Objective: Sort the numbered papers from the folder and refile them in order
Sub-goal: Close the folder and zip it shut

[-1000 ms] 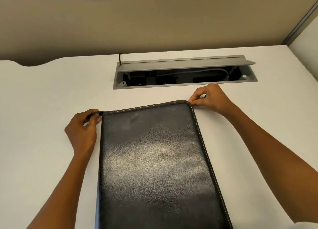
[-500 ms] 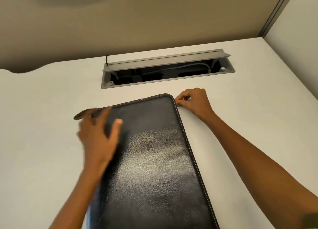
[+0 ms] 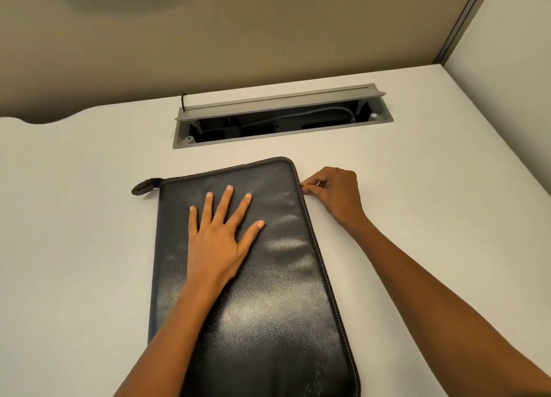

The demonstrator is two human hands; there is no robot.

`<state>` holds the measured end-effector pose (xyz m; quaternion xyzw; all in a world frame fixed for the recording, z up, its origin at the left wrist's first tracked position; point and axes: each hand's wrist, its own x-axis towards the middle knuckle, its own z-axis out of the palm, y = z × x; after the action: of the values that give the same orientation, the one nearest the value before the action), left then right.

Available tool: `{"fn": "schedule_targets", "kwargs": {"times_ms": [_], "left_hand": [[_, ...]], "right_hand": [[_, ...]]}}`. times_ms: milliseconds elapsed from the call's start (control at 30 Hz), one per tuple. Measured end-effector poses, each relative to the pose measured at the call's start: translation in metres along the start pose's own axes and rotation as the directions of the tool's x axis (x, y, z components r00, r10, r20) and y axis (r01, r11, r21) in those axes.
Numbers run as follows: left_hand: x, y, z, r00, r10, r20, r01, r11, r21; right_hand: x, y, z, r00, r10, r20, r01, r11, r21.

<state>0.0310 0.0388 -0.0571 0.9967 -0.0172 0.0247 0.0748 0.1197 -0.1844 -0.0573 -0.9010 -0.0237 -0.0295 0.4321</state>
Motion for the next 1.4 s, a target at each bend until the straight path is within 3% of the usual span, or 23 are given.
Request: {"fn": "schedule_targets", "kwargs": {"times_ms": [1067,1400], "left_hand": [[0.000,0.001,-0.001,1.000,0.005,0.016,-0.004,0.999,-0.043],[-0.001,0.001,-0.002,0.999,0.010,0.033,-0.010,1.000,-0.014]], "right_hand": [[-0.185,0.014,-0.019,0.985,-0.073,-0.155,0.080,0.996,0.037],[-0.252,0.012,-0.025,0.979,-0.011,-0.205,0.021,0.999,0.047]]}}
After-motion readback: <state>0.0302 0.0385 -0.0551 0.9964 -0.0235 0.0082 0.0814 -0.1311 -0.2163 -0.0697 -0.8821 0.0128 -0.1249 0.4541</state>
